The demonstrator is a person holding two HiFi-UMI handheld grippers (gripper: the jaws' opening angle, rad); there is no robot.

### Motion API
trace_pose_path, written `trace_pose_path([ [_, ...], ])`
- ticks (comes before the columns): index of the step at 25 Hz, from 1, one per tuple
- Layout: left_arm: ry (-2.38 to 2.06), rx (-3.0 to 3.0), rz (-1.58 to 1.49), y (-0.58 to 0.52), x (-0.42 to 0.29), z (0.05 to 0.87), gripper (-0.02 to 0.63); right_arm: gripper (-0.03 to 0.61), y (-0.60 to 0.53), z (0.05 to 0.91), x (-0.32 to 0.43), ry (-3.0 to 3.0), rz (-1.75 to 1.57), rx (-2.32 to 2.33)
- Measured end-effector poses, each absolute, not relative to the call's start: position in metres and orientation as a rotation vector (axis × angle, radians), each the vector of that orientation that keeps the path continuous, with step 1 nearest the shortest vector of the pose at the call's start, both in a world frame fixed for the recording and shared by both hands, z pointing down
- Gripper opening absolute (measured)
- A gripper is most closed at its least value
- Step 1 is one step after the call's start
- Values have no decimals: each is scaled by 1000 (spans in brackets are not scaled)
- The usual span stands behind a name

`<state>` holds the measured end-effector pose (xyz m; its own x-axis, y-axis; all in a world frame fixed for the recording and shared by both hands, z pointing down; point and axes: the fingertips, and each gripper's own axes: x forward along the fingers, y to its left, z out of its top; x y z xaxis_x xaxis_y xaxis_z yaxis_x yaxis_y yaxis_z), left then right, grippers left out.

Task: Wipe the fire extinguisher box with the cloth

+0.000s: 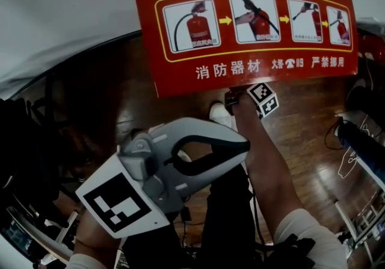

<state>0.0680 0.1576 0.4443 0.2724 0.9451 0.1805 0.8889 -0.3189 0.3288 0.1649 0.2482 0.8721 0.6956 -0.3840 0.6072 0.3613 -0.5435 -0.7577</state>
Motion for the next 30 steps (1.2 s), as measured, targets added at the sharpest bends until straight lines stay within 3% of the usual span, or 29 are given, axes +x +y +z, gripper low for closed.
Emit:
trace_pose_path([
  [15,1637,2421,546,116,6,312,0,46,173,572,123,122,-631,-1691],
  [20,1585,2461,518,89,7,303,0,46,151,575,133,64,-611,-1655],
  [30,1498,2455,565,64,21,354,0,46,141,672,132,-5,-747,-1717],
])
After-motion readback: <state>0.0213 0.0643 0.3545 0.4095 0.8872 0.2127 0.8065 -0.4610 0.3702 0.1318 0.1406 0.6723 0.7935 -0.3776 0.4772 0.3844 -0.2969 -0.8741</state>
